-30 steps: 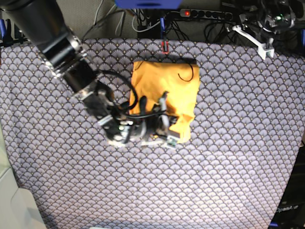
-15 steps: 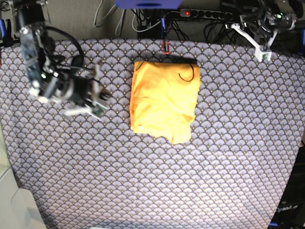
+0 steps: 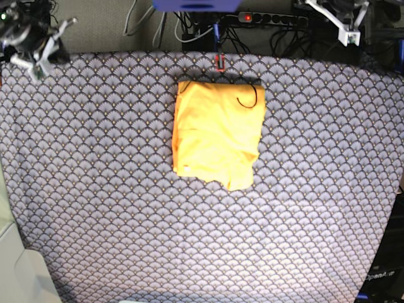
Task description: Fold the T-shirt properly
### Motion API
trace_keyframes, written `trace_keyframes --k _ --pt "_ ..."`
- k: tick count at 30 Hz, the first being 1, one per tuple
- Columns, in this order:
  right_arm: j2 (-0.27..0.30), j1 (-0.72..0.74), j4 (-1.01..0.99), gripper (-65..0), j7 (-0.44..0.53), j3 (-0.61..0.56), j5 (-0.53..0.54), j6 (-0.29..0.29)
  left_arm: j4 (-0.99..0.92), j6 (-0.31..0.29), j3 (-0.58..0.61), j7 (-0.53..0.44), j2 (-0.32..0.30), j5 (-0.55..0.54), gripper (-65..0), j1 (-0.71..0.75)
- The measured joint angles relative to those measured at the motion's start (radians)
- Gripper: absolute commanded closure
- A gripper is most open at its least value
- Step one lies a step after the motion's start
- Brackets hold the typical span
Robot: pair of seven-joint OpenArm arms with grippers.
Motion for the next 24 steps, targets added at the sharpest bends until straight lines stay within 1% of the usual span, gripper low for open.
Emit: trace_keyframes --k 1,2,4,5,6,7,8,9,11,14,16,18,19,20,21,22,24 --pt "-0.014 -0.033 -0.018 -1.0 0.050 0.006 -0.015 0.005 -0.020 0.001 0.014 -0.042 0.011 0.040 0.0 0.003" --pt "-0.036 -0.047 -0.036 -1.0 0.076 0.013 -0.058 0.003 -0.046 -0.001 0.033 -0.077 0.021 0.079 0.0 0.001" --pt "-0.087 -0.035 -0.100 -0.9 0.145 0.015 -0.151 0.000 -0.113 -0.010 0.073 -0.186 0.037 0.164 0.0 -0.007" --pt "-0.115 -0.024 -0.145 -0.7 0.177 0.017 -0.193 0.001 -0.161 -0.007 0.090 -0.232 0.053 0.211 0.0 -0.014" --pt "-0.145 -0.018 -0.195 -0.2 0.204 0.031 -0.259 0.008 -0.205 0.000 0.108 -0.266 0.068 0.261 0.0 -0.018" --pt "-0.182 -0.002 -0.255 0.0 0.244 0.059 -0.298 0.008 -0.251 0.001 0.126 -0.331 0.080 0.303 0.0 -0.019" --pt "-0.215 0.013 -0.304 0.0 0.276 0.087 -0.369 0.002 -0.289 -0.004 0.138 -0.368 0.091 0.328 0.0 -0.026" --pt "-0.248 0.033 -0.358 0.0 0.326 0.122 -0.417 0.001 -0.340 -0.014 0.147 -0.449 0.098 0.361 0.0 -0.042" --pt "-0.302 0.072 -0.458 0.0 0.418 0.195 -0.490 0.009 -0.449 -0.008 0.152 -0.540 0.105 0.404 0.0 -0.085" --pt "-0.354 0.159 -0.615 0.0 0.496 0.307 -0.634 -0.001 -0.608 -0.010 0.148 -0.622 0.098 0.447 0.0 -0.138" --pt "-0.376 0.211 -0.714 0.0 0.589 0.387 -0.697 0.006 -0.714 -0.005 0.147 -0.700 0.088 0.468 0.0 -0.167" --pt "-0.380 0.266 -0.840 0.0 0.640 0.478 -0.797 0.009 -0.818 -0.013 0.148 -0.780 0.066 0.478 0.0 -0.183" --pt "-0.378 0.297 -0.908 0.0 0.666 0.528 -0.830 0.005 -0.879 -0.013 0.146 -0.824 0.055 0.482 0.0 -0.201" --pt "-0.374 0.322 -0.968 0.0 0.707 0.576 -0.888 -0.002 -0.941 -0.001 0.145 -0.848 0.048 0.490 0.0 -0.223" --pt "-0.371 0.346 -1.023 0.0 0.743 0.631 -0.925 0.005 -1.011 0.008 0.142 -0.889 0.041 0.492 0.0 -0.250" --pt "-0.366 0.369 -1.068 0.0 0.787 0.682 -0.983 0.006 -1.077 0.002 0.142 -0.926 0.032 0.489 0.0 -0.278" --pt "-0.350 0.396 -1.153 0.0 0.869 0.753 -1.049 0.004 -1.191 -0.007 0.151 -0.986 0.021 0.491 0.0 -0.327"
